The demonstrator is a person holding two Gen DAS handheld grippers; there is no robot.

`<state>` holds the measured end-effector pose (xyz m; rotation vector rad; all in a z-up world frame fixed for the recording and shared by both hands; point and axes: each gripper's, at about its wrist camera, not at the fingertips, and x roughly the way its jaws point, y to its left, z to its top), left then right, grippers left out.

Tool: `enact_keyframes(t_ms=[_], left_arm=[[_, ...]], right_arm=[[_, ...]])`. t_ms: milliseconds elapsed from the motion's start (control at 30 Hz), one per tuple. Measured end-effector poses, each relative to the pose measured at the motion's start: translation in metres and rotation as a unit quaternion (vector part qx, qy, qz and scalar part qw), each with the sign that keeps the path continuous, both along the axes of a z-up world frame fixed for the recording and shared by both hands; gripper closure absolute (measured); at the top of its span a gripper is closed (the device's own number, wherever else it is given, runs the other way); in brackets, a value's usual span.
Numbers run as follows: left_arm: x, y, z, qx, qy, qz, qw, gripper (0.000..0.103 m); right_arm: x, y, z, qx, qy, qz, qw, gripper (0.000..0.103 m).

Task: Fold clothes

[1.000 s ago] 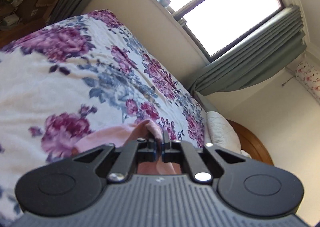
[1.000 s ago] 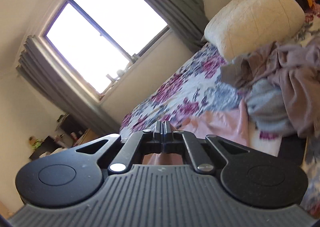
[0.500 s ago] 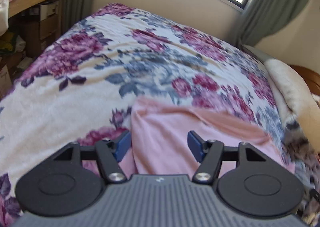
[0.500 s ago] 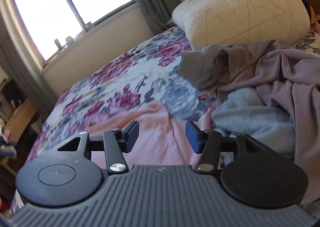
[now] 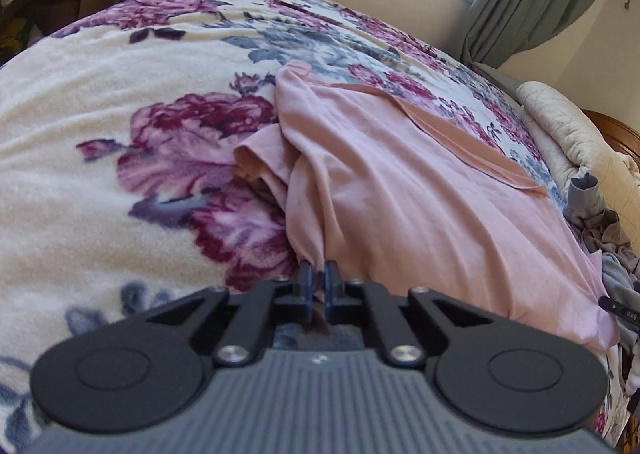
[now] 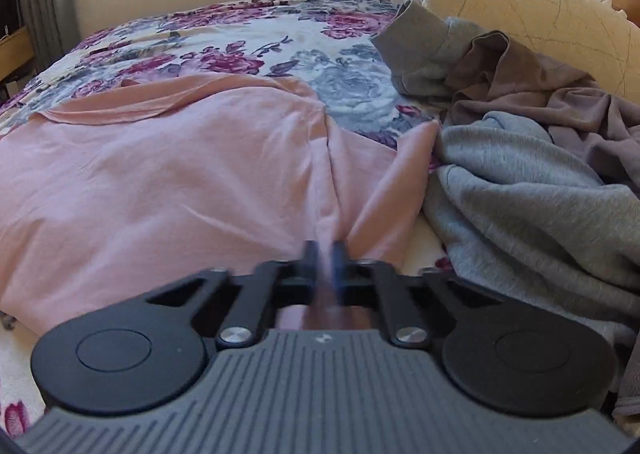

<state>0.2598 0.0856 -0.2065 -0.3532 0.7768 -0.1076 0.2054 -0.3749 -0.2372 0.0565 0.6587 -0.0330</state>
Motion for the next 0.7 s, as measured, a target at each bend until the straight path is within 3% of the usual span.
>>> enact_keyframes(t_ms=[167, 300, 467, 600, 633, 667, 700], left_arm=[[-0.025, 0.019, 0.029, -0.012, -0.042, -0.025, 0.9987, 0.098], [-0.032, 0.019, 0.030, 0.004, -0.052, -0.047, 0.9975, 0.098], [-0.031, 0.021, 0.011, 0.014, -0.031, -0.047, 0.9983, 0.098], [-0.033, 0.022, 0.003, 0.063, -0.018, -0.038, 0.9971, 0.098], [-0.034, 0.021, 0.001, 0.085, -0.017, -0.036, 0.9956, 0.098], [-0.037, 0.018, 0.002, 0.131, -0.020, -0.037, 0.9906, 0.097], [-0.041, 0.016, 0.002, 0.164, -0.028, -0.041, 0.9853, 0.095]], right_arm=[[-0.075, -0.029, 0.020, 0.090, -0.043, -0.024, 0.995, 0.101], [-0.139, -0.039, 0.013, 0.129, -0.029, -0.044, 0.990, 0.100], [-0.176, -0.035, -0.022, 0.143, 0.019, -0.065, 0.987, 0.100], [-0.185, -0.029, -0.028, 0.071, 0.010, -0.084, 0.994, 0.098], [-0.187, -0.023, -0.025, 0.039, 0.002, -0.070, 0.997, 0.088], [-0.189, -0.015, -0.022, 0.005, -0.007, -0.051, 0.999, 0.080], [-0.191, -0.006, -0.018, -0.031, -0.018, -0.023, 0.999, 0.066]])
